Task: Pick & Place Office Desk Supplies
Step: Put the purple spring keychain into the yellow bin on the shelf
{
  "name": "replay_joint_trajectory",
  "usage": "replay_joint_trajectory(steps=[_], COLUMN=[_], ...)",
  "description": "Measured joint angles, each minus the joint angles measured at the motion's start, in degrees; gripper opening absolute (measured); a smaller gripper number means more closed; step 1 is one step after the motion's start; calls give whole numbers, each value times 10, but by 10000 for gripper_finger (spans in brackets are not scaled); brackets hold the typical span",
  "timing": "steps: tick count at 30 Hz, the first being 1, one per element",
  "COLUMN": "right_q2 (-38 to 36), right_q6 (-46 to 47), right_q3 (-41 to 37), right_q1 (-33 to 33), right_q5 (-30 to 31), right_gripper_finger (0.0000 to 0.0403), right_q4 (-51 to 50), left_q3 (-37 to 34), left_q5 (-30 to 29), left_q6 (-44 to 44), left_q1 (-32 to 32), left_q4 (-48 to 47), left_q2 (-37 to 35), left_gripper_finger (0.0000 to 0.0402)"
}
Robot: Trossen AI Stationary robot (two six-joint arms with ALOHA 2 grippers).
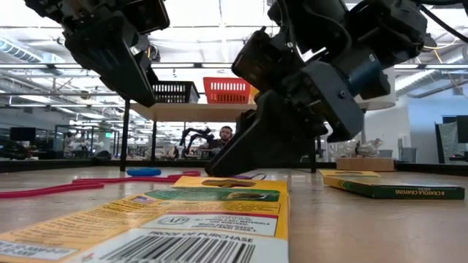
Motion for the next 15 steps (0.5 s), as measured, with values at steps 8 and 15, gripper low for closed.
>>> replay_joint_trajectory(steps=[8, 15], right_q2=[-1, -29], right_q6=[-4, -7], right_q3=[0, 0], right_q1=[-5, -5], right_q5=[0, 42], right_gripper_finger=[210, 210], right_q4=[19, -18], left_q3=[0, 0], left_q5=[-1, -1], left_q6=[-1, -1], left_q1=[-5, -5], left_q4=[1, 1], left_q2=[0, 0], left_gripper_finger=[81, 81])
